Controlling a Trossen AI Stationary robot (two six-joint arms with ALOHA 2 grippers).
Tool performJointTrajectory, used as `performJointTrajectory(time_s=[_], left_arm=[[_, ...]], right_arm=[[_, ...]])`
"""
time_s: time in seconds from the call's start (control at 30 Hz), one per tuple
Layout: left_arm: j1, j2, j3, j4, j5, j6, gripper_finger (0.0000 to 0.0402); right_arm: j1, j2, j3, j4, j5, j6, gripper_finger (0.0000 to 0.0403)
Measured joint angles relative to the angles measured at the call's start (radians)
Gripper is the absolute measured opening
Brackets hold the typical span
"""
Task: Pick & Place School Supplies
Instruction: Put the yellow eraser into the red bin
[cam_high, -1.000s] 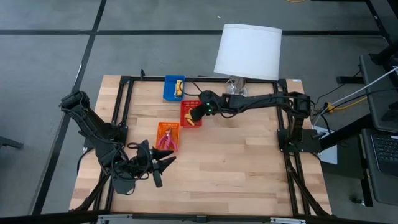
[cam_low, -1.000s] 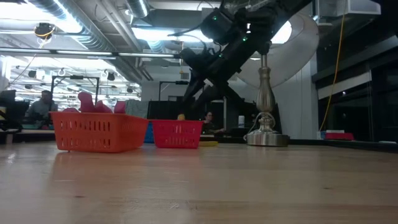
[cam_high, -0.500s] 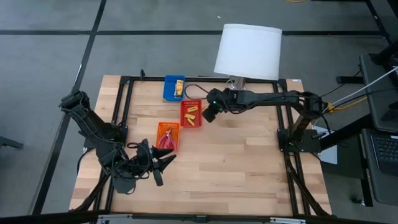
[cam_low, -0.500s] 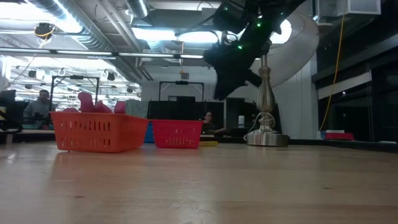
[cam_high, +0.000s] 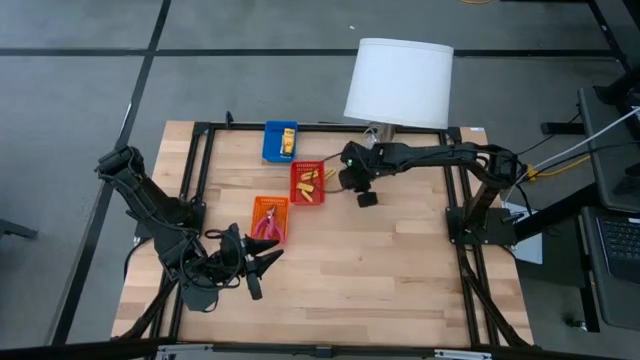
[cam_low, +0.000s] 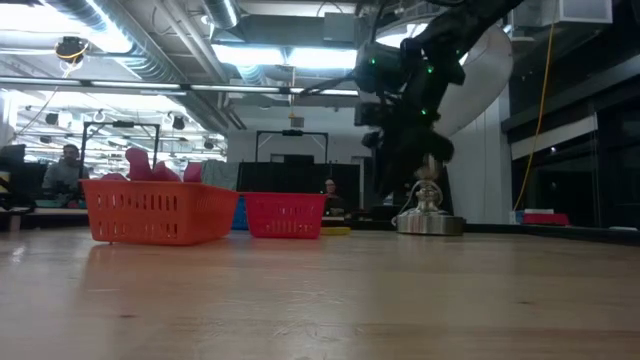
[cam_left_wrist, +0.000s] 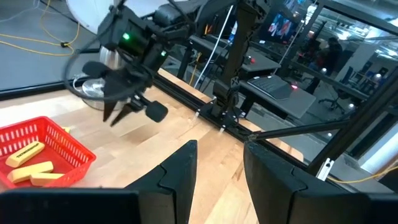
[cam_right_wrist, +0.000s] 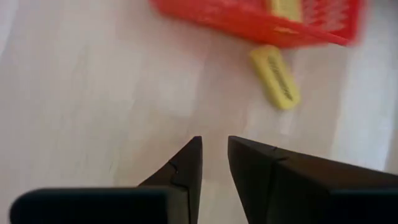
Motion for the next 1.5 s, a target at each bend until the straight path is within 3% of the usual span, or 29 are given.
performJointTrajectory(time_s=[0.13,0.4,0.67,0.8,1.1,1.33,1.5], left_arm=[[0.000,0.000,0.000,-0.001,-0.002,0.000,0.0127],[0.020,0.000,0.000,-0.003,-0.005,-0.026,0.0127],[0.023,0.000,0.000,0.002,-0.004,-0.056,0.0127],[0.030,0.000,0.000,0.003,-0.004,-0.069,0.0127],[0.056,0.000,0.000,0.012,0.001,-0.082,0.0127],[0.081,0.000,0.000,0.026,0.024,-0.082,0.0127],[0.098,0.000,0.000,0.035,0.032,-0.081,0.0127]], right_arm=[[0.000,0.013,-0.008,0.045,0.025,-0.120,0.0093],[-0.016,0.080,-0.009,0.216,0.085,-0.123,0.0146],[-0.042,0.123,-0.010,0.246,0.070,-0.197,0.0189],[-0.057,0.122,-0.010,0.274,0.061,-0.198,0.0187],[-0.111,0.122,-0.010,0.274,-0.100,-0.144,0.0172],[-0.137,0.122,-0.009,0.280,-0.151,-0.113,0.0171],[-0.146,0.121,-0.007,0.273,-0.201,0.041,0.0171]])
